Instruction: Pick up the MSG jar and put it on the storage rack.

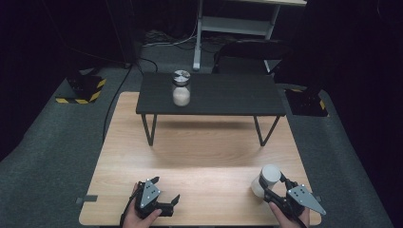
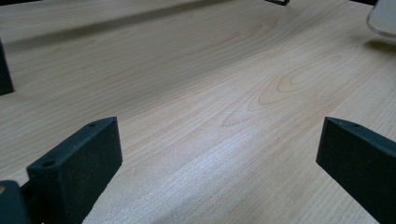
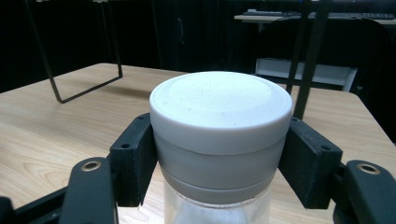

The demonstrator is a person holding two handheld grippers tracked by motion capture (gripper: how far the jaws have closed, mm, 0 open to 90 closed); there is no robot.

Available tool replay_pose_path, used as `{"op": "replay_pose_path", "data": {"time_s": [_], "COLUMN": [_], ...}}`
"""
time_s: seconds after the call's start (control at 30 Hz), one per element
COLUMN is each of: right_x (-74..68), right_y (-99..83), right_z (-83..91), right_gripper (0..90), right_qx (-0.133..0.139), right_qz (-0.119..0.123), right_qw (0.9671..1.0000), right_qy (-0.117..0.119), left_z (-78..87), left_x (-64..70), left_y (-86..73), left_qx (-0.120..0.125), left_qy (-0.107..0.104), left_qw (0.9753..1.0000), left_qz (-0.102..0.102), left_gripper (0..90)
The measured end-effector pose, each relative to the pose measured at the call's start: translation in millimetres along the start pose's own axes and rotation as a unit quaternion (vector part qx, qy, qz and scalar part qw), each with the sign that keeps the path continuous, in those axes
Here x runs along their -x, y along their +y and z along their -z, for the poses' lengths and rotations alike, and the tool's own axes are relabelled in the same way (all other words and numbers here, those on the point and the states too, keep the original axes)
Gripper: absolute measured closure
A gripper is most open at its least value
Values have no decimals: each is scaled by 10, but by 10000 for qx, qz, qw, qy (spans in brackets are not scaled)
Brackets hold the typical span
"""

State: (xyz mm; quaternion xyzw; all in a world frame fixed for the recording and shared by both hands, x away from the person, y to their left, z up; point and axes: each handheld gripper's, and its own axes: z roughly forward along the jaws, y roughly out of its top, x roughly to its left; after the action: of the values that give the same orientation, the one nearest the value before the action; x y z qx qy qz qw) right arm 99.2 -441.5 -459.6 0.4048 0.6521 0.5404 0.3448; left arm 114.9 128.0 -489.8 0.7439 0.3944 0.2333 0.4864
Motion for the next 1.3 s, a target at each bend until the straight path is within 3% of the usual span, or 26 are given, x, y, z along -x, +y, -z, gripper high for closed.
{"op": "replay_pose_path", "data": {"time_s": [0.43, 0.93, 1.3], "right_x": [-115, -195, -251], "right_y": [191, 609, 797], "right_z": [-90, -251, -392], "right_gripper": [340, 340, 340], "right_qx": [134, 239, 231], "right_qz": [-58, -4, -52], "right_qw": [9998, 9994, 9992], "right_qy": [122, 262, 322], "left_z": [4, 10, 16], "left_x": [-6, -18, -39], "left_y": [-5, -16, -19], "left_qx": [12, 39, 41], "left_qy": [-2, -15, -32], "left_qw": [10000, 10000, 9999], "left_qz": [42, 84, 124], "left_gripper": [3, 3, 3]}}
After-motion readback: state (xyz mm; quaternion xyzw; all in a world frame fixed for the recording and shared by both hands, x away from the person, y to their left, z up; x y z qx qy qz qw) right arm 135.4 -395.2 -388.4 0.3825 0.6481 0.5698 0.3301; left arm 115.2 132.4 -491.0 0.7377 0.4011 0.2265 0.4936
